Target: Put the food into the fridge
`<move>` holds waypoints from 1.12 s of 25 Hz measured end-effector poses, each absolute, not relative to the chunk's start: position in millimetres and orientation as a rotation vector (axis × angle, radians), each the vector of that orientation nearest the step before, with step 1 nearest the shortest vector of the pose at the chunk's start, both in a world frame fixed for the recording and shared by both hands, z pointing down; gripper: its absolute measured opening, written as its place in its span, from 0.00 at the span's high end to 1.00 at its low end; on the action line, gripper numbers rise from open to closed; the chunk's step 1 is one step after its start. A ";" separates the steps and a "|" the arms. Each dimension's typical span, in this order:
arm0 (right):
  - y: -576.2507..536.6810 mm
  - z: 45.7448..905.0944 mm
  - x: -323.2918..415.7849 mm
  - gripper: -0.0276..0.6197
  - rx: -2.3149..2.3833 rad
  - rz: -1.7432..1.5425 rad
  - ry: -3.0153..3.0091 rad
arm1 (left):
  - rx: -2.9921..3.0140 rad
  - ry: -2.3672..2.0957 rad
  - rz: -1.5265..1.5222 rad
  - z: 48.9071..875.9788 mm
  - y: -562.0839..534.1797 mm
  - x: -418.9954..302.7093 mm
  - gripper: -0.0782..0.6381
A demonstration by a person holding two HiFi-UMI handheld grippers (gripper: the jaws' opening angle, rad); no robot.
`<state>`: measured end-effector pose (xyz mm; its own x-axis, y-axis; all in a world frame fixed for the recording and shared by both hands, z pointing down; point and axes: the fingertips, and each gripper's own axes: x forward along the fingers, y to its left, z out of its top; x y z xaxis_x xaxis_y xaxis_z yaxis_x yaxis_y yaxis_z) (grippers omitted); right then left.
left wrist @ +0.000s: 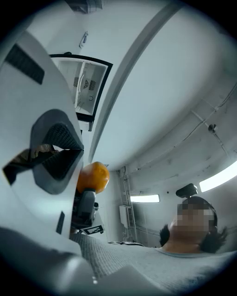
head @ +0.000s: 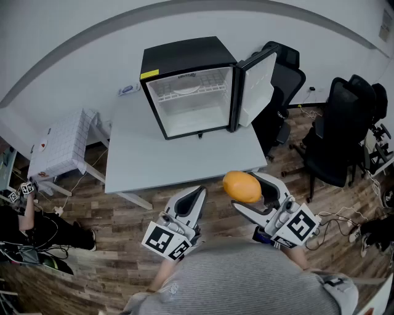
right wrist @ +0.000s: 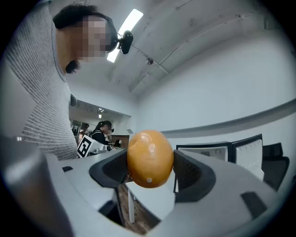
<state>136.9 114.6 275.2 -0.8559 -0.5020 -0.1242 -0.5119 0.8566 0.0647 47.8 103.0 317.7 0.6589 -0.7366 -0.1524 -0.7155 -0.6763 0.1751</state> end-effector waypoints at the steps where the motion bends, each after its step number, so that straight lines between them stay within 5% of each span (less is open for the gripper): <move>1: 114.1 275.0 135.3 0.48 -0.803 0.147 2.930 | 2.772 -1.214 -0.321 316.7 103.3 46.7 0.88; 28: 81.9 278.8 130.8 0.48 -0.823 0.084 2.916 | 2.754 -1.199 -0.287 324.5 83.9 40.9 0.88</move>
<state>130.8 81.9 278.8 -0.8468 -0.5180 -0.1208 -0.5241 0.8513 0.0234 40.9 83.9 324.5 0.6673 -0.7344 -0.1237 -0.7110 -0.6776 0.1880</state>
